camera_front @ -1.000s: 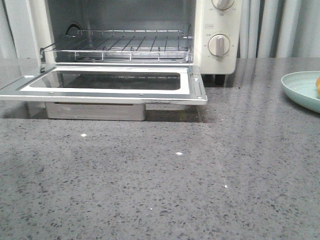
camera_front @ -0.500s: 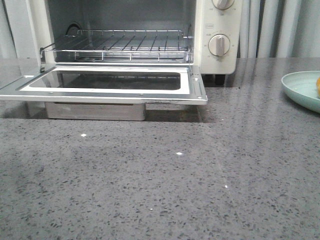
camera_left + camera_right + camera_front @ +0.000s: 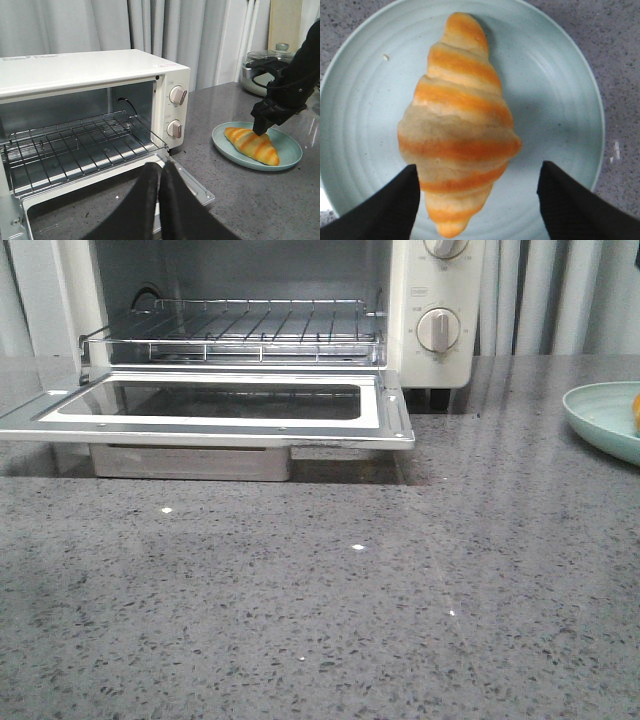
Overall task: Put bread in oven
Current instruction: 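Lower the right gripper over the croissant and grasp it, then lift the croissant with the right gripper and carry it into the oven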
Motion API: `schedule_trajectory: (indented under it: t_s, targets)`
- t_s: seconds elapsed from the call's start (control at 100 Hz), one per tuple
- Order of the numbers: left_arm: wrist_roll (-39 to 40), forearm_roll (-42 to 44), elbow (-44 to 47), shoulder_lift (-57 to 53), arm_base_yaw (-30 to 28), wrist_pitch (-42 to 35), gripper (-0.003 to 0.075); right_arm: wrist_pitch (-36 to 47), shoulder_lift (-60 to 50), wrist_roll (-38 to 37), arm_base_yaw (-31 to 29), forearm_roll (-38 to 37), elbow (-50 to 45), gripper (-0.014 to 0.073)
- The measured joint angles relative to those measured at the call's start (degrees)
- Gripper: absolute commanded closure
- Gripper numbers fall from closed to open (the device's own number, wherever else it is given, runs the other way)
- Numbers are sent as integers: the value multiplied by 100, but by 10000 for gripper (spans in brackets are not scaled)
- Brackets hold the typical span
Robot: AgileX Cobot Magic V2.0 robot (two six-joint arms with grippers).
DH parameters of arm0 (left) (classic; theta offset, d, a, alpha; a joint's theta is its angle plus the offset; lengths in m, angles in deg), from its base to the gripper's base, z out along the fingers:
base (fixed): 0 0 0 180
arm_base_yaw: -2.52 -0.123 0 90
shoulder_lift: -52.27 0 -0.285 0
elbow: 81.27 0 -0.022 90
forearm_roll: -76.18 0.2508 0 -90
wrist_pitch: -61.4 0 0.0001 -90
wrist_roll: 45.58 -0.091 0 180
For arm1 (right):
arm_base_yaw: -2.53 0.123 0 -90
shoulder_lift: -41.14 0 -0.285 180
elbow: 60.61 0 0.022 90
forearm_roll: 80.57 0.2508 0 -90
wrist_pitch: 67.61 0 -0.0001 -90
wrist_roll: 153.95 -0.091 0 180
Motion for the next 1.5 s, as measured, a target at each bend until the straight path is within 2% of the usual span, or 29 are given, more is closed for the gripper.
schedule_trajectory:
  t_s: [0.33,0.4,0.49,0.61,0.62,0.67,0.9,1.08,1.29,1.5]
  targets:
    - [0,38,0,0,0,0,742,196,449,0,0,-8,0,142]
    - [0,38,0,0,0,0,742,196,524,0,0,-8,0,174]
    - [0,38,0,0,0,0,742,216,577,0,0,-8,14,294]
    - [0,38,0,-13,0,0,742,225,586,0,0,-8,14,540]
    - [0,38,0,-13,0,0,742,225,586,0,0,-8,14,586]
    - [0,38,0,-13,0,0,742,239,586,0,0,-8,14,671]
    - [0,203,-30,-225,0,90,742,184,599,14,0,-8,28,662]
    - [0,400,-290,-485,0,684,742,-386,435,209,181,-34,167,662]
    - [340,665,-348,-717,-39,928,742,-778,-213,550,879,-34,280,662]
    - [602,824,-348,-738,-416,944,742,-1022,-823,755,2046,-34,293,662]
